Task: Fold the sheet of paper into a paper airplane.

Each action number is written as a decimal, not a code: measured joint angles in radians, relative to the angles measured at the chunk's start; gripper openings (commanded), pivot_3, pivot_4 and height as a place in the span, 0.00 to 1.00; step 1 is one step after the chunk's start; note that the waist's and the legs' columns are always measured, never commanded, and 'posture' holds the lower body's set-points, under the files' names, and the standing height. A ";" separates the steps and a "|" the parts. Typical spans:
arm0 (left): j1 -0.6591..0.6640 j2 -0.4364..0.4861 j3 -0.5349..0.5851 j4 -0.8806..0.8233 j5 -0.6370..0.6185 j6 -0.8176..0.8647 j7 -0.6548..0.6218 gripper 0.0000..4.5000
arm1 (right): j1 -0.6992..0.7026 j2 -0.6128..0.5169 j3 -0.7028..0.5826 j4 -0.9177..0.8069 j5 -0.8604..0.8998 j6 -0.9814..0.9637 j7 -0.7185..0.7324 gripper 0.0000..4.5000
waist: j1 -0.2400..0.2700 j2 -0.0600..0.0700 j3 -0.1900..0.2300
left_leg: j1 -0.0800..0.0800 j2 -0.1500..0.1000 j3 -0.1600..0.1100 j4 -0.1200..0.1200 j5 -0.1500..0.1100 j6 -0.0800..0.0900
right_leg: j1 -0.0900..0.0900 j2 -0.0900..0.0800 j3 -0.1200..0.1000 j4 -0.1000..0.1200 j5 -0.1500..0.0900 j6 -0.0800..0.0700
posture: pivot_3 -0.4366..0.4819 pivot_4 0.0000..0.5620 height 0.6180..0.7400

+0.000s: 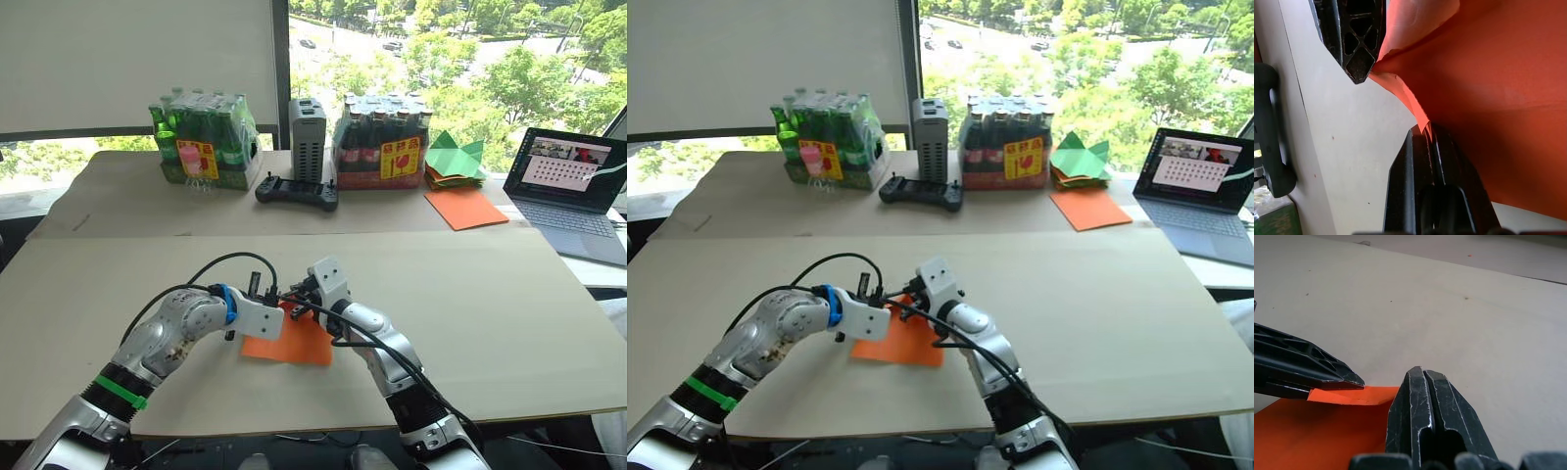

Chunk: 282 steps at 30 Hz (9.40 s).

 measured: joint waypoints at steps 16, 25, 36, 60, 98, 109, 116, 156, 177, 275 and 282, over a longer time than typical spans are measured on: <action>-0.016 -0.004 -0.013 0.000 0.113 -0.071 0.012 0.00 | 0.000 -0.019 0.035 0.024 -0.016 0.000 0.000 0.00 | 0.001 0.000 0.000 | 0.000 0.000 0.000 0.000 0.000 0.000 | 0.000 0.000 0.000 0.000 0.000 0.000 | 0.48 0.27 1.00; -0.015 -0.028 -0.003 0.002 0.108 -0.041 0.001 0.00 | -0.007 -0.037 0.062 0.032 -0.043 0.005 -0.011 0.00 | 0.003 0.000 0.000 | 0.000 0.000 0.000 0.000 0.000 0.000 | 0.001 0.000 0.000 0.001 0.000 0.000 | 0.48 0.27 1.00; 0.030 -0.117 0.097 -0.097 -0.122 0.184 -0.139 0.63 | -0.020 -0.043 0.063 0.029 -0.043 0.023 -0.015 0.00 | -0.002 0.000 0.000 | 0.000 0.000 0.000 0.001 0.000 0.000 | 0.001 0.000 0.000 0.001 0.000 0.000 | 0.48 0.27 1.00; 0.080 0.035 0.459 -0.116 -0.812 0.762 -0.382 0.63 | -0.018 -0.062 0.076 0.027 -0.044 0.028 -0.007 0.00 | -0.025 0.000 0.000 | 0.001 0.001 -0.001 0.000 0.000 0.000 | 0.001 0.001 0.000 0.001 0.000 0.000 | 0.48 0.27 1.00; 0.067 -0.073 0.398 0.106 -0.962 0.878 -0.205 0.63 | -0.012 -0.053 0.073 0.019 -0.041 0.027 -0.018 0.00 | -0.024 0.000 0.000 | 0.001 0.001 -0.001 0.000 0.000 0.000 | 0.000 0.000 0.000 0.001 0.000 -0.001 | 0.48 0.27 1.00; 0.067 -0.081 0.382 0.102 -0.951 0.845 -0.205 0.63 | -0.012 -0.051 0.067 0.010 -0.039 0.038 -0.020 0.00 | -0.023 0.000 0.000 | 0.000 0.000 -0.001 0.000 0.000 0.000 | 0.000 0.000 0.000 0.001 0.000 -0.001 | 0.48 0.27 1.00; 0.075 -0.107 0.370 0.019 -0.987 0.870 -0.212 0.63 | -0.012 -0.044 0.045 0.010 -0.035 0.042 -0.038 0.00 | -0.023 0.000 0.000 | -0.001 0.001 -0.001 0.000 0.000 0.000 | -0.001 0.000 0.000 0.001 0.000 -0.001 | 0.48 0.27 1.00; 0.085 -0.126 0.309 0.011 -0.948 0.825 -0.173 0.63 | 0.140 -0.166 0.026 -0.256 0.081 0.086 0.107 0.00 | -0.023 0.000 0.000 | -0.001 0.000 -0.001 0.000 0.000 0.000 | -0.001 0.000 0.000 0.000 0.000 0.000 | 0.48 0.27 1.00; 0.084 -0.127 0.298 0.006 -0.948 0.822 -0.164 0.63 | 0.129 -0.184 0.109 -0.217 0.057 0.094 0.111 0.00 | -0.021 0.000 0.000 | -0.001 0.000 -0.001 0.000 0.000 0.000 | -0.001 0.000 0.000 0.000 0.000 0.000 | 0.48 0.27 1.00; 0.027 -0.168 0.094 -0.051 -0.628 0.601 -0.086 0.01 | 0.107 -0.067 0.054 -0.072 0.071 -0.030 0.069 0.00 | 0.002 0.000 0.000 | 0.000 0.000 0.000 0.001 0.000 0.000 | 0.000 0.000 0.000 0.000 0.000 0.000 | 0.48 0.27 1.00; 0.028 -0.184 0.125 -0.055 -0.692 0.675 -0.113 0.49 | 0.105 -0.069 0.056 -0.067 0.059 -0.040 0.066 0.00 | 0.000 0.000 0.000 | 0.000 0.000 -0.001 0.001 0.000 0.000 | 0.000 0.000 0.000 0.000 0.000 0.000 | 0.48 0.27 1.00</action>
